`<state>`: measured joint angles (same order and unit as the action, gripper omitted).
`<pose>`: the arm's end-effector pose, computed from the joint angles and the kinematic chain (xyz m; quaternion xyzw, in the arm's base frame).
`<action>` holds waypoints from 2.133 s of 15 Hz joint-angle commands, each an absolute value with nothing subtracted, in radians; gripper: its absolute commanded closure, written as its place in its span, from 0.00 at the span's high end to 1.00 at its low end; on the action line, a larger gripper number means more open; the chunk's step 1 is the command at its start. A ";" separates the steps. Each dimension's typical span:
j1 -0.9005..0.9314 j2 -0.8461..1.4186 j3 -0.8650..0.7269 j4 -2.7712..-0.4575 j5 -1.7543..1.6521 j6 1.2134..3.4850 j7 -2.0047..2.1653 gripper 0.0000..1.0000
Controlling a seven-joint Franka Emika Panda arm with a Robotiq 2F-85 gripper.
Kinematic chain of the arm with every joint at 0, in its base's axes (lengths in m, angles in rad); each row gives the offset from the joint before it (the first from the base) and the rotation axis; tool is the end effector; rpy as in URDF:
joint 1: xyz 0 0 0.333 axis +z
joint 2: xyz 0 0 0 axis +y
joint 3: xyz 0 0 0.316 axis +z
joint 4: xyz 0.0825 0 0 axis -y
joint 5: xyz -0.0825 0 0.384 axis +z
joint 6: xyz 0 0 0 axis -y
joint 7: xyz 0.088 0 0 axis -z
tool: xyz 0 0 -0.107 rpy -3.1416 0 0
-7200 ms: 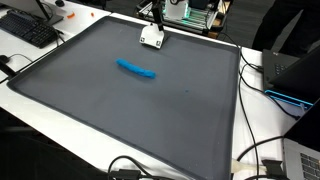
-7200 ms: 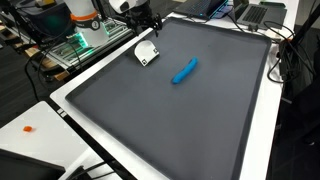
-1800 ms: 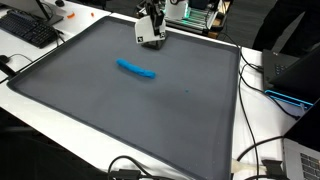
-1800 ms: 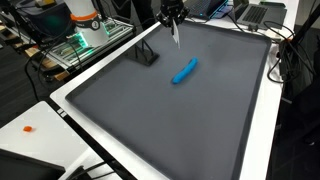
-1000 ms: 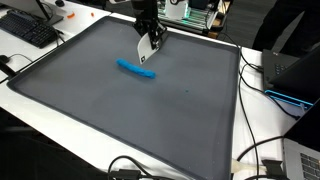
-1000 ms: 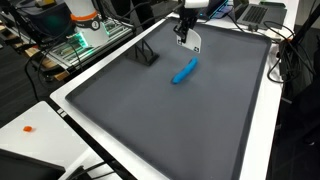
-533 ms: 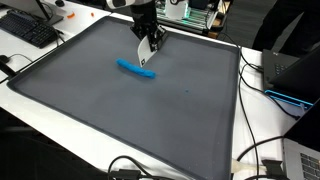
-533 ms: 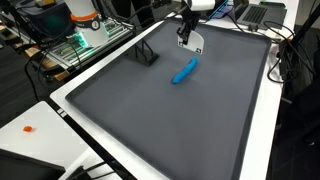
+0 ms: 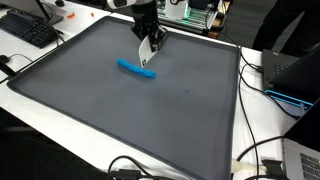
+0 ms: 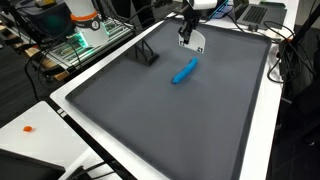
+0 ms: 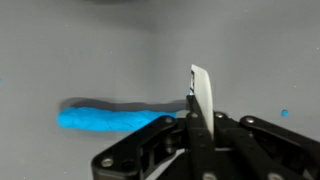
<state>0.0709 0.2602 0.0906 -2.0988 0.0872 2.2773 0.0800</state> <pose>0.5617 0.0929 0.2899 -0.9982 -0.0100 0.0455 0.0385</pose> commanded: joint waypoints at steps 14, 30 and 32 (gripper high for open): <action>0.125 0.410 0.087 -1.957 -0.077 2.268 -0.041 0.01; 0.134 0.461 0.062 -1.927 -0.130 2.288 0.012 0.01; 0.136 0.470 0.059 -1.923 -0.129 2.292 0.021 0.01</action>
